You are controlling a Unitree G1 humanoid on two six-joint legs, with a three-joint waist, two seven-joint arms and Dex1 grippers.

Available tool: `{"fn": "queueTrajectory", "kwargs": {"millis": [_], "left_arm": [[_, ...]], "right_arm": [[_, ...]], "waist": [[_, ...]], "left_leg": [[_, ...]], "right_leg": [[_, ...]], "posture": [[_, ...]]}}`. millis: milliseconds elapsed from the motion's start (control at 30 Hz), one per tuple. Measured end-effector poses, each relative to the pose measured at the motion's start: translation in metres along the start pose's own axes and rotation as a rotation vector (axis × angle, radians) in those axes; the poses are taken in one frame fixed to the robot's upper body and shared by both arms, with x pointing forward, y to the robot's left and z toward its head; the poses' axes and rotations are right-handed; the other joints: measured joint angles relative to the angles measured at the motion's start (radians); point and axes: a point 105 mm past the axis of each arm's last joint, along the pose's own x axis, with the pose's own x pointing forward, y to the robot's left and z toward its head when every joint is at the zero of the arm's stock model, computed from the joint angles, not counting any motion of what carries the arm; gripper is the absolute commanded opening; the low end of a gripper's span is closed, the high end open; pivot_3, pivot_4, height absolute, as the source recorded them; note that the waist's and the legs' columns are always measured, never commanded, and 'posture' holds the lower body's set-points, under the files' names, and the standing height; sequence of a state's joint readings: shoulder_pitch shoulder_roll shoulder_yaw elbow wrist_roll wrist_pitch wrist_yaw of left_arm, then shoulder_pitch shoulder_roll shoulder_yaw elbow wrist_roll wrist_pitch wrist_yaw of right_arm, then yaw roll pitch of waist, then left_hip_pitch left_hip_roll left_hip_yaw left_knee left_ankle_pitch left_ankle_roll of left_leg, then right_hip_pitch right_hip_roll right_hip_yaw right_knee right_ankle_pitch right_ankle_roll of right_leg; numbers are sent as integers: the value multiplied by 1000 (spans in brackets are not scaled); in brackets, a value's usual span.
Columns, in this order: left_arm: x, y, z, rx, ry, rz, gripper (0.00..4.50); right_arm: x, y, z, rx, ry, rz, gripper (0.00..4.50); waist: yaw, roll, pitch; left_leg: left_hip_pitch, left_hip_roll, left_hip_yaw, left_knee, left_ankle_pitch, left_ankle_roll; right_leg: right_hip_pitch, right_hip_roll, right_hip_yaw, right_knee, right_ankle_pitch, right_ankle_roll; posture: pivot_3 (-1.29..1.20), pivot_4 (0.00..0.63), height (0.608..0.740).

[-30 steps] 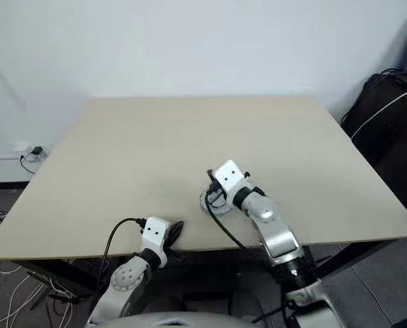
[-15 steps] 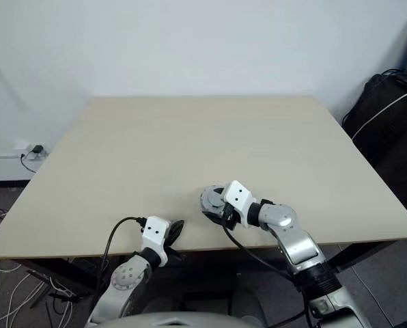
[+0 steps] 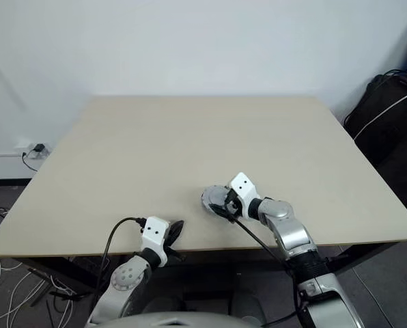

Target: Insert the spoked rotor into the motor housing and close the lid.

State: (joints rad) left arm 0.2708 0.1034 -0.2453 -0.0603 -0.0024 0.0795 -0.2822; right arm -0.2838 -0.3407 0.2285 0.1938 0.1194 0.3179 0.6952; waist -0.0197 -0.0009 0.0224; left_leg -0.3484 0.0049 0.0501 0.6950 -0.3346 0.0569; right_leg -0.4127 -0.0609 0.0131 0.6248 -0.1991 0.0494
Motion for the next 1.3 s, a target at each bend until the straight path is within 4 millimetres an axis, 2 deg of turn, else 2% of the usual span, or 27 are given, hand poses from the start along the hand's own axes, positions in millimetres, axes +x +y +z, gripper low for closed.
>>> {"fn": "queueTrajectory", "kwargs": {"millis": [200,733,833,900,933,1300], "left_arm": [[0,0,0,0,-2,0,0],[0,1,1,-2,-5,15,0],[0,1,0,-2,-5,19,0],[0,1,0,-3,-4,20,0],[0,1,0,-3,-4,20,0],[-2,1,-2,-8,3,22,0]], "right_arm": [[4,-3,-6,7,25,-24,4493],[16,5,-9,31,49,-2,4493],[17,6,-8,40,53,0,3905],[17,5,-9,45,57,-2,3287],[17,5,-9,46,56,-2,3128],[15,3,-8,150,0,-34,3128]], "waist": [[-1,0,0],[-3,0,0],[-3,0,0],[-3,0,0],[-4,0,0],[-3,1,0]], "left_leg": [[0,0,0,0,0,0],[0,0,0,0,0,0],[0,0,0,0,0,0],[0,0,0,0,0,0],[0,0,0,0,0,0],[0,0,0,0,0,0]], "right_leg": [[0,0,0,0,0,0],[0,0,0,0,0,0],[0,0,0,0,0,0],[0,0,0,0,0,0],[0,0,0,0,0,0],[0,0,0,0,0,0]], "posture": [[0,0,740],[0,0,740],[0,0,740],[0,0,740],[0,0,740],[0,0,740]]}}
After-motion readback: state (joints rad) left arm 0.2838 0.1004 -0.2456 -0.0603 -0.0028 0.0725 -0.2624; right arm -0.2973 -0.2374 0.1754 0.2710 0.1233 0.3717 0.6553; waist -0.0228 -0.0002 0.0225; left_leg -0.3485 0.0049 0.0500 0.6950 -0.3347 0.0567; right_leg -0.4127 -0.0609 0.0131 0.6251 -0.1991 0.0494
